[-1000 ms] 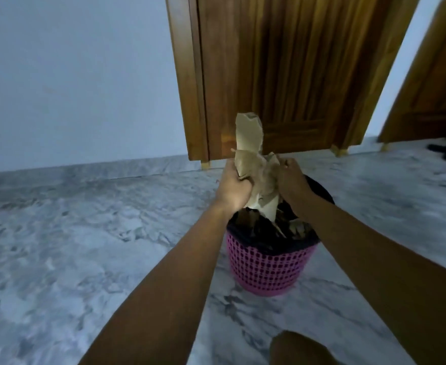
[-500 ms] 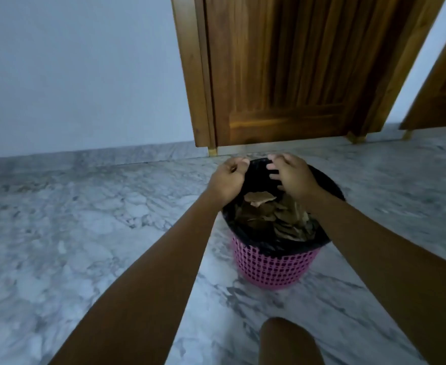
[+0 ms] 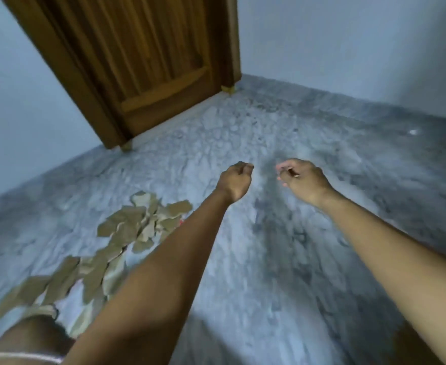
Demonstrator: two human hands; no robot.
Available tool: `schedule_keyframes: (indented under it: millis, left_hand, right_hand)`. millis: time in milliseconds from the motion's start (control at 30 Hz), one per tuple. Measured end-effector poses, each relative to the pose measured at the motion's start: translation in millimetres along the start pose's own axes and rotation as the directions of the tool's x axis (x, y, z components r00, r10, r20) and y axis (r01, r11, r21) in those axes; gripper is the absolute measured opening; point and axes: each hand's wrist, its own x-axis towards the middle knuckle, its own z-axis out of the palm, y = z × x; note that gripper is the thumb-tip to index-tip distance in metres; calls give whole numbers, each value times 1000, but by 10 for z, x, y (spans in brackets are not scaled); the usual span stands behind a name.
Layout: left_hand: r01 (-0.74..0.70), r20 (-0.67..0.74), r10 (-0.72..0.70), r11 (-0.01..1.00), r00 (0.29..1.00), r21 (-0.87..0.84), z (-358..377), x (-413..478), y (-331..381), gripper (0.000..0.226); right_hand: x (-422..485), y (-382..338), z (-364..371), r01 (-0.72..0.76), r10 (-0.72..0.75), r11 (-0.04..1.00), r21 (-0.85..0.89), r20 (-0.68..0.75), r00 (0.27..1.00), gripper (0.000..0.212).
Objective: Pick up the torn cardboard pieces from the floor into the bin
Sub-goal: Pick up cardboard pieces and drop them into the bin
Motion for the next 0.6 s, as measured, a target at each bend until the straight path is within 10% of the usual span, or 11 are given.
schedule_keyframes:
  millis: [267, 600]
  left_hand:
    - [264, -56, -260, 961, 964, 80, -1413, -544, -2062, 29]
    - [354, 125, -394, 899, 910, 257, -1277, -1022, -3578, 42]
  right_hand:
    - [0, -620, 2089, 120, 2, 955, -270, 412, 911, 29]
    - [-23, -216, 3551, 59, 290, 824, -563, 509, 810, 67]
